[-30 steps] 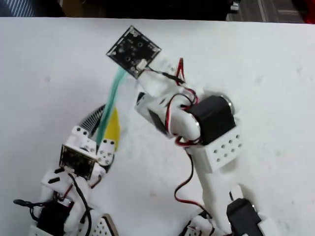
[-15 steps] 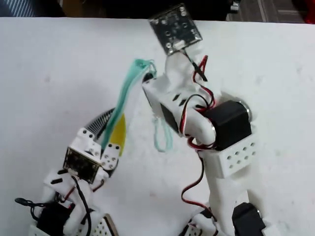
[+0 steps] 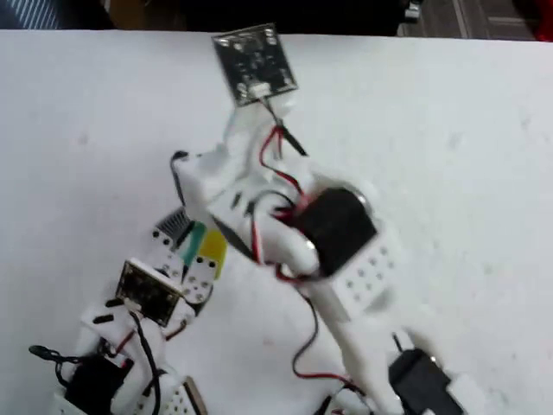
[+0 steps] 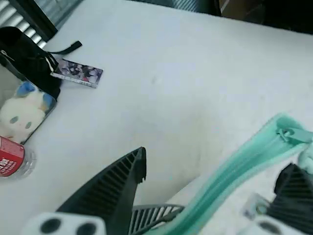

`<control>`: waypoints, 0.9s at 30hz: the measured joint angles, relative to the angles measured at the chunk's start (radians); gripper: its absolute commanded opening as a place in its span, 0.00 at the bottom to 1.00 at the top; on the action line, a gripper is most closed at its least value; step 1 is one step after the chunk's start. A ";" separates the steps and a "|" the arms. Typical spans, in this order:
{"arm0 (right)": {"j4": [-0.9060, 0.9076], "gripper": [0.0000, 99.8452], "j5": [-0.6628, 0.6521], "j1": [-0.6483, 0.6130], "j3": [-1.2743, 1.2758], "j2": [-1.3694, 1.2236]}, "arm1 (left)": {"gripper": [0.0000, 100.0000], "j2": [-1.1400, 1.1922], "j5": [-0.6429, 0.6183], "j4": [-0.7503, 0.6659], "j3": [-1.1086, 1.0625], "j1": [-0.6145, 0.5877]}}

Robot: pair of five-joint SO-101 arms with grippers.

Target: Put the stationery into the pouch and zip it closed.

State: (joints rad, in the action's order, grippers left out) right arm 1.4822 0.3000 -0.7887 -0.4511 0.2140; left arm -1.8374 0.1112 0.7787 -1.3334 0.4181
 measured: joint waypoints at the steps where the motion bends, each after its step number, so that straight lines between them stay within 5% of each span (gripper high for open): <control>1: 0.000 0.39 0.000 0.003 0.000 -0.028 | 0.02 0.000 0.000 0.000 0.000 0.005; 17: 0.029 0.39 0.077 0.089 0.000 -0.147 | 0.02 0.000 0.000 0.000 0.000 0.014; 25: 0.018 0.01 0.077 0.094 -0.002 -0.224 | 0.02 0.000 0.000 0.017 0.002 0.012; 27: 0.018 0.03 0.046 0.095 -0.002 -0.226 | 0.02 0.000 0.000 0.020 0.002 0.012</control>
State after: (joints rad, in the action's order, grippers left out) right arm 1.5006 0.3460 -0.6935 -0.4526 -0.0115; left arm -1.8374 0.1112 0.7986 -1.3318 0.4304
